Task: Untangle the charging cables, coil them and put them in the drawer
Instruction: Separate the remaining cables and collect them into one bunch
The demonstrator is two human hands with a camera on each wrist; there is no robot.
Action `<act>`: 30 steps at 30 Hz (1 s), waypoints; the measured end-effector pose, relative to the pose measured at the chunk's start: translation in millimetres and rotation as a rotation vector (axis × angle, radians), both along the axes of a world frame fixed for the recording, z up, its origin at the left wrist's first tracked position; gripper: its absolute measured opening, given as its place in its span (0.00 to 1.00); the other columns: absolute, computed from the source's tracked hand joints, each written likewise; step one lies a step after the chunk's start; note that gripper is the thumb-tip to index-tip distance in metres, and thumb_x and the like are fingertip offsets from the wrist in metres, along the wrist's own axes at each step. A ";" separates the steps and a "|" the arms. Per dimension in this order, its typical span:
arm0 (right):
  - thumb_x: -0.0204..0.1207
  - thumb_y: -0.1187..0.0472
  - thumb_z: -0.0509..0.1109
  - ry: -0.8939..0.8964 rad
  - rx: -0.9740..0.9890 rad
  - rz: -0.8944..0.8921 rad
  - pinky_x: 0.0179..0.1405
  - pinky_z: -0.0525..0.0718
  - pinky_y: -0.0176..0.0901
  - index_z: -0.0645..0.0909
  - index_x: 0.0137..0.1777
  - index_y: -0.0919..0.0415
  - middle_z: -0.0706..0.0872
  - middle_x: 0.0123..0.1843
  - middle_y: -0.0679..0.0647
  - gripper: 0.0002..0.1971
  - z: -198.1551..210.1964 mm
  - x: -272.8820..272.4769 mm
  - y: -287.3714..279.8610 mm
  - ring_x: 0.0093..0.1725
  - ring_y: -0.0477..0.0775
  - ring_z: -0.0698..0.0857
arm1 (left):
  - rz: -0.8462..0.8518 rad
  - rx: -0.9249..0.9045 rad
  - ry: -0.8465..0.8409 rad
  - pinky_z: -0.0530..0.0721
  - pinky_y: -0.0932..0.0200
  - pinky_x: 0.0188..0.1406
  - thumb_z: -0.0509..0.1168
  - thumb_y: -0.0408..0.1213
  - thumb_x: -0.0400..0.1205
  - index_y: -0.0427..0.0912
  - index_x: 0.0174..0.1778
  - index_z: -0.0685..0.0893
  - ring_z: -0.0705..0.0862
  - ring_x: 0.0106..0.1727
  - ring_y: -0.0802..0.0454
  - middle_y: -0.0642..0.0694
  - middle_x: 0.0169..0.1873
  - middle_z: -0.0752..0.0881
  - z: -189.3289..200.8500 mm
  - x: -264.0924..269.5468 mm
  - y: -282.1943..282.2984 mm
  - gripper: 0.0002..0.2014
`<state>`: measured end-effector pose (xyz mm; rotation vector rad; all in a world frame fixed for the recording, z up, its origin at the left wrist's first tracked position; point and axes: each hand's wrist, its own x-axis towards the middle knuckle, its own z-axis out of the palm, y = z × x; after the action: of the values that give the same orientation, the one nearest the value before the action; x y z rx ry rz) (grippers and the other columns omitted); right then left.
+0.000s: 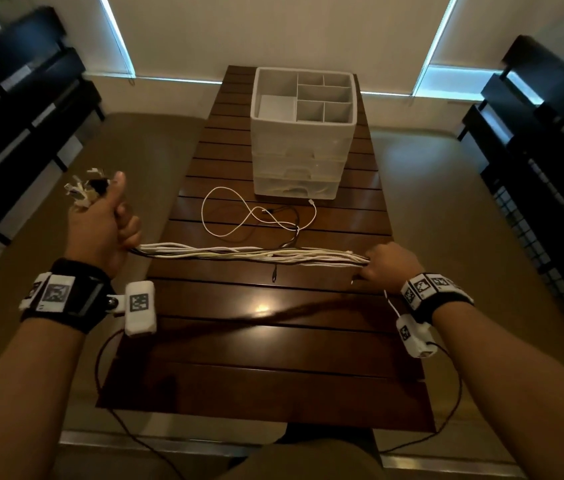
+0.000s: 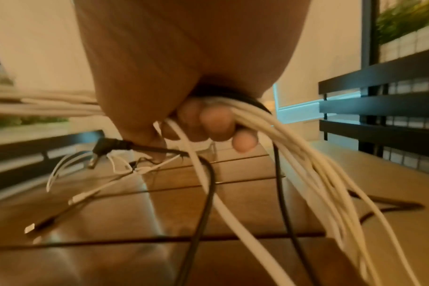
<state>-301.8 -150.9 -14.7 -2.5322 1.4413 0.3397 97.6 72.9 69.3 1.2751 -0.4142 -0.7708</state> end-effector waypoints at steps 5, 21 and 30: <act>0.77 0.36 0.72 0.014 -0.082 0.018 0.40 0.82 0.46 0.84 0.43 0.50 0.85 0.42 0.51 0.17 1.4 3.8 0.8 0.39 0.55 0.83 | 0.043 0.042 -0.104 0.57 0.63 0.21 0.71 0.48 0.88 0.52 0.30 0.72 0.63 0.17 0.57 0.53 0.22 0.69 -4.3 -18.8 -9.7 0.22; 0.73 0.49 0.82 -0.135 0.143 -0.211 0.36 0.75 0.43 0.88 0.42 0.52 0.87 0.38 0.51 0.09 -20.6 -27.3 -5.0 0.46 0.59 0.89 | 0.017 0.049 -0.054 0.56 0.63 0.20 0.72 0.51 0.87 0.50 0.31 0.70 0.62 0.18 0.57 0.53 0.22 0.68 -10.4 -20.9 -16.6 0.23; 0.79 0.58 0.80 -0.236 0.301 -0.079 0.35 0.78 0.41 0.84 0.45 0.50 0.88 0.41 0.50 0.06 14.2 4.6 -14.7 0.44 0.55 0.87 | 0.082 -0.009 -0.067 0.55 0.62 0.23 0.71 0.50 0.87 0.53 0.29 0.74 0.63 0.19 0.58 0.53 0.25 0.70 9.0 -7.0 -9.6 0.21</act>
<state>-297.2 -165.7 -0.5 -2.1878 1.2887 0.2173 90.6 63.2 78.3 1.3036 -0.4164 -0.6579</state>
